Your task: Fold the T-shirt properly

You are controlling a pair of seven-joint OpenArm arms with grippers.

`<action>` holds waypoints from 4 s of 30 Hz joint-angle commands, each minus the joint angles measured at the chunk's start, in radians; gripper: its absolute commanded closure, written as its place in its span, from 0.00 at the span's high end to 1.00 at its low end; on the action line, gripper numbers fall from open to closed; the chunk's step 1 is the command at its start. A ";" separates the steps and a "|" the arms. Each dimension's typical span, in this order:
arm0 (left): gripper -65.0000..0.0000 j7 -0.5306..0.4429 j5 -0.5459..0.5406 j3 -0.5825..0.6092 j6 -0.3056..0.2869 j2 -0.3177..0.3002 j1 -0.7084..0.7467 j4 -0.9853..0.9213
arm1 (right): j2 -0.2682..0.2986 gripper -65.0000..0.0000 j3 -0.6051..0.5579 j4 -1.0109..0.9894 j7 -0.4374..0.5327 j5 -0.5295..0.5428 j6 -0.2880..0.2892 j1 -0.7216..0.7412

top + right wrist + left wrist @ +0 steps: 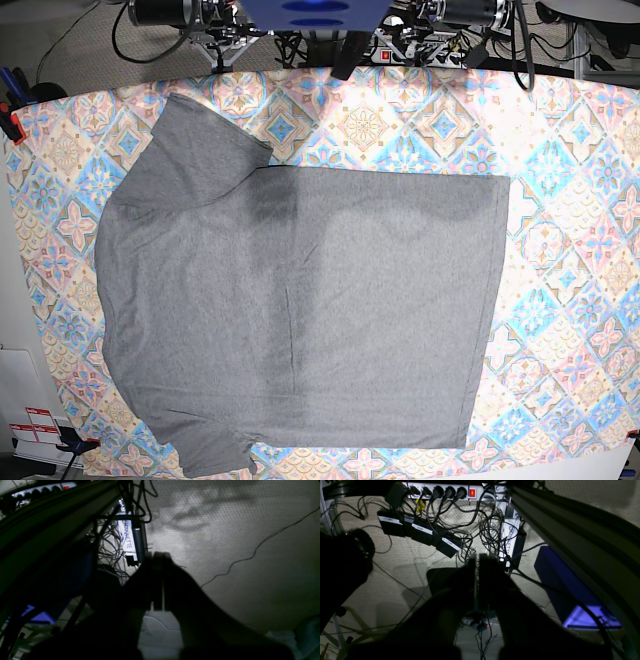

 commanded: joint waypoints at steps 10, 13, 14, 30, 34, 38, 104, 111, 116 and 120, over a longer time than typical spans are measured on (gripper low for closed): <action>0.00 -0.006 -0.003 0.002 0.004 0.002 -0.003 0.003 | 0.004 0.00 0.002 -0.001 0.002 0.007 0.000 0.001; 0.00 -0.006 0.000 0.002 0.004 0.002 -0.001 0.003 | 0.004 0.00 0.002 -0.001 0.002 0.007 0.000 0.001; 0.00 -0.006 0.002 0.003 0.004 0.002 0.001 0.003 | 0.004 0.00 0.002 -0.001 0.002 0.007 0.000 0.001; 0.00 -0.006 0.002 0.003 0.004 0.001 0.007 0.001 | 0.019 0.00 0.004 -0.001 0.002 0.010 0.000 -0.002; 0.00 -0.006 0.002 0.005 0.004 -0.005 0.017 0.003 | 0.030 0.00 0.004 -0.001 0.002 0.012 0.000 -0.002; 0.00 -0.007 -0.006 0.002 0.004 -0.022 0.022 0.003 | 0.042 0.00 0.004 -0.001 0.001 0.012 0.000 -0.003; 0.15 -1.216 -0.166 -0.040 0.007 -0.110 0.926 1.428 | 0.004 0.00 0.254 1.056 1.297 0.037 -0.003 -0.996; 0.15 -0.903 -0.167 -0.116 0.007 -0.111 0.952 1.776 | -0.036 0.00 0.304 1.453 0.923 0.032 0.000 -1.085; 0.15 -0.618 -0.167 -0.118 0.007 -0.113 0.944 1.988 | -0.020 0.00 0.309 1.699 0.622 0.030 0.000 -1.085; 0.15 -0.420 -0.167 -0.130 0.006 -0.113 0.918 2.059 | -0.004 0.00 0.301 1.851 0.373 -0.036 0.000 -1.079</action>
